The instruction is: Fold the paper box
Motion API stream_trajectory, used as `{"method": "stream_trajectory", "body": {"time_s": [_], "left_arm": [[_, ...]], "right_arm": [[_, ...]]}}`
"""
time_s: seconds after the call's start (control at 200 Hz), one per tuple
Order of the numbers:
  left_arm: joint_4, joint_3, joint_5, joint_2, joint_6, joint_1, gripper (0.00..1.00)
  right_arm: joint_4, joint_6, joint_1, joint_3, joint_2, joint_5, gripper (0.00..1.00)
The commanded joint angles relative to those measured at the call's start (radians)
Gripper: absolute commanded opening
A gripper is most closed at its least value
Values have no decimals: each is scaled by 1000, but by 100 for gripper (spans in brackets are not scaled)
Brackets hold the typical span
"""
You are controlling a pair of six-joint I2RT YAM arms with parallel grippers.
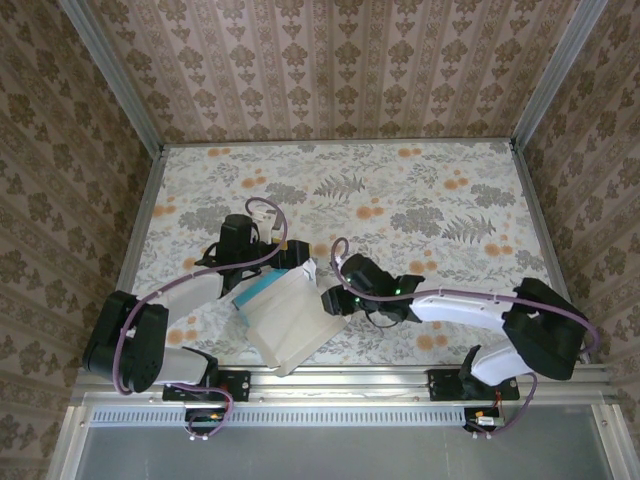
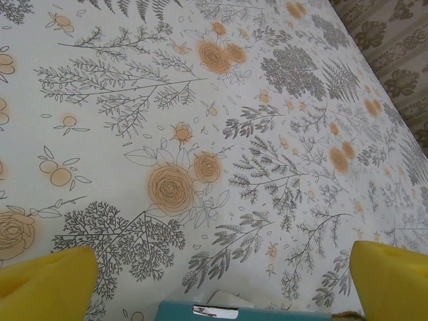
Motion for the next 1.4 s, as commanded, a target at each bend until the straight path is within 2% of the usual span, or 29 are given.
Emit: {"method": "stream_trajectory", "body": {"time_s": [0.0,0.24,0.48,0.54,0.575,0.805,1.395], "left_arm": [[-7,-26,-24,-6,-13,-13,97],[7,-24,-44,-5,-22,-15,97],[51,-6,-54,30,-39,-15,97],[61,3,-58,45,-45,-16,97],[64,12,-62,55,-48,-46,97],[82,47,-99,104,-64,-58,97],[56,5,-137,39,-63,-40,97]], "right_arm": [[99,141,49,-9,67,67,39],[131,230,60,-18,159,131,37],[144,246,-15,-44,189,138,34],[144,230,-37,-42,194,128,34],[145,218,-51,-40,197,121,34],[143,102,-145,-13,218,56,33],[71,-145,-164,45,34,-88,33]]}}
